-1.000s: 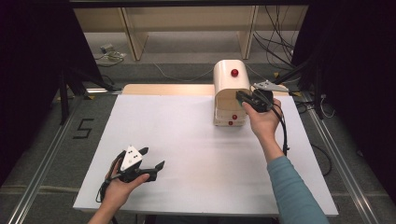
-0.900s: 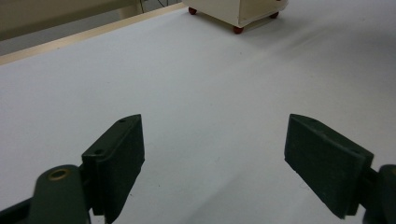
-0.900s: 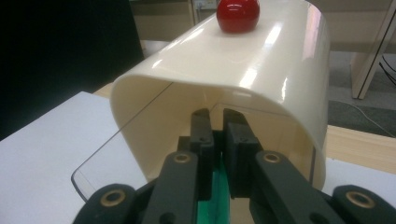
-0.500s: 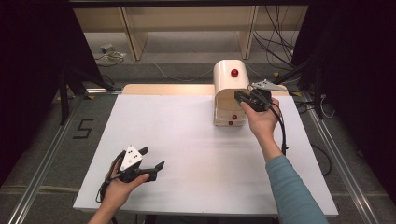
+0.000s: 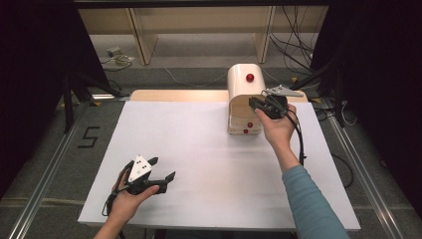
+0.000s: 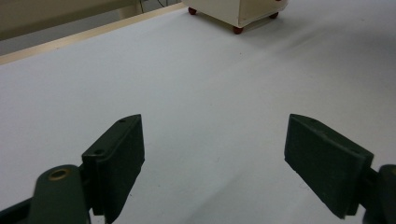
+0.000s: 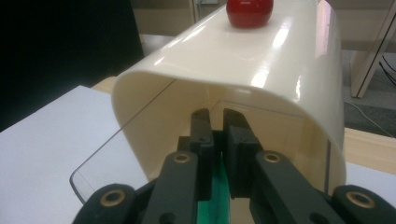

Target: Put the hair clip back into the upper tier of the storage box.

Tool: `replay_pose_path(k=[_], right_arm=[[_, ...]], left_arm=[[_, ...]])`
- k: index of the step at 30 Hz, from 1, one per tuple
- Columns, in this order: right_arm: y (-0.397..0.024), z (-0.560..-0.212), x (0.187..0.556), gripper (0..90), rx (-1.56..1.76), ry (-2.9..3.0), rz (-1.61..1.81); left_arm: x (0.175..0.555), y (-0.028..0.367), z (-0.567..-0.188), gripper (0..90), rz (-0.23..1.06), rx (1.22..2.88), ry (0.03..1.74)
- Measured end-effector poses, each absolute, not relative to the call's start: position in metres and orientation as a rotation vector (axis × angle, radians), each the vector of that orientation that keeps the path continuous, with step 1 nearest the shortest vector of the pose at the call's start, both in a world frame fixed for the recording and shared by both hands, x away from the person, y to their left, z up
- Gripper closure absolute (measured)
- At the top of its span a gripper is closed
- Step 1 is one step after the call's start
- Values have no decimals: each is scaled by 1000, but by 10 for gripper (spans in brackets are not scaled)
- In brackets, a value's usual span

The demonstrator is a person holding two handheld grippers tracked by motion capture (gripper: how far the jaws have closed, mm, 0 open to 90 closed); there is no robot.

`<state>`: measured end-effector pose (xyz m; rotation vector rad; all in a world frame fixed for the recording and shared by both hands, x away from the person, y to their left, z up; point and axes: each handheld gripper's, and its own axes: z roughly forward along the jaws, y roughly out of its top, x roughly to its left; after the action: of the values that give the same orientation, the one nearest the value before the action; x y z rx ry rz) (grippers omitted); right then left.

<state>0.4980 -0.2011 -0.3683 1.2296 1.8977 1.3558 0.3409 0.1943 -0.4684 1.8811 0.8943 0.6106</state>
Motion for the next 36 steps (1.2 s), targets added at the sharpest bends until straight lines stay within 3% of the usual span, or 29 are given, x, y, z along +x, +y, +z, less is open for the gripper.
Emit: replay_pose_path(k=[36], right_arm=[[-196, -370, 503, 834, 1216, 2002, 1228]], left_arm=[[341, 194, -468, 201, 610, 1882, 893]])
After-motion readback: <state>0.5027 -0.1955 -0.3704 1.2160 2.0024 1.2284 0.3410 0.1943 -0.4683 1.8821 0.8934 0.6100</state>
